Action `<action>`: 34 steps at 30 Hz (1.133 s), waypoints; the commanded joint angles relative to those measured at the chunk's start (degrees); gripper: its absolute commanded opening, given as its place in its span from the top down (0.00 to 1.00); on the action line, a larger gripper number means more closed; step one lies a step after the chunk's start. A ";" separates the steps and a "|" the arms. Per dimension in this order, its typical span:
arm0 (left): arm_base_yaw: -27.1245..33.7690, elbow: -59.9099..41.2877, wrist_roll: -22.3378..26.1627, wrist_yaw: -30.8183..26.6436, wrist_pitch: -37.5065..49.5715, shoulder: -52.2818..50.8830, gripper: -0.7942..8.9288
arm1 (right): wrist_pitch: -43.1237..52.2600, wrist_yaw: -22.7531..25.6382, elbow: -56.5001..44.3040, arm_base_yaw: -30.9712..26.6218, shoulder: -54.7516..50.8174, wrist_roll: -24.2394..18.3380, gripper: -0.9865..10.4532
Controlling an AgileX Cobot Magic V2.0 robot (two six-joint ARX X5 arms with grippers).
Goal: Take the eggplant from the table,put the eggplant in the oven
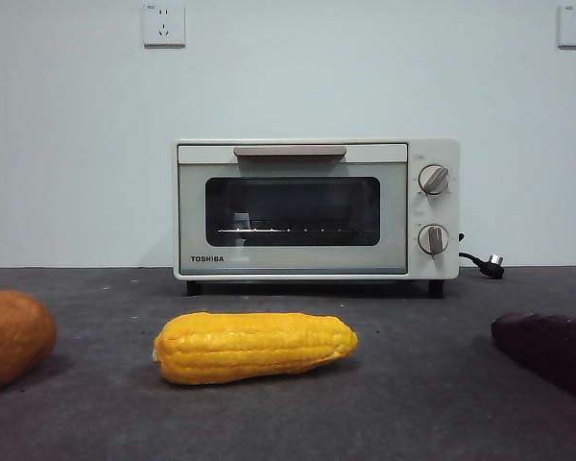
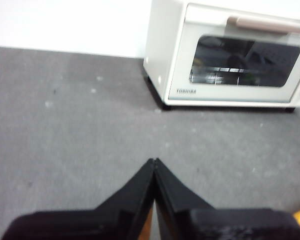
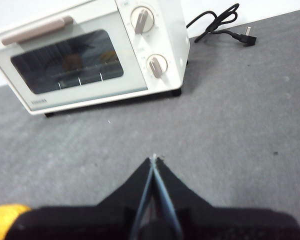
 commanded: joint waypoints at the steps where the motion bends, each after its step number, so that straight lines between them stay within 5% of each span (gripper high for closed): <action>1: -0.07 3.28 -0.77 0.63 0.26 0.46 0.92 | 0.74 0.15 4.02 0.02 -0.07 1.51 0.91; 14: -0.07 24.35 -2.36 8.61 -4.63 16.04 0.92 | -9.70 1.09 28.61 0.02 12.72 0.81 0.90; 23: -0.13 43.47 4.63 16.22 -12.02 33.07 0.92 | -24.85 -0.24 49.48 0.02 27.10 -3.74 0.90; 34: -7.37 62.66 9.25 17.35 -19.71 48.59 0.92 | -38.99 -8.07 69.92 0.02 39.91 -7.37 0.82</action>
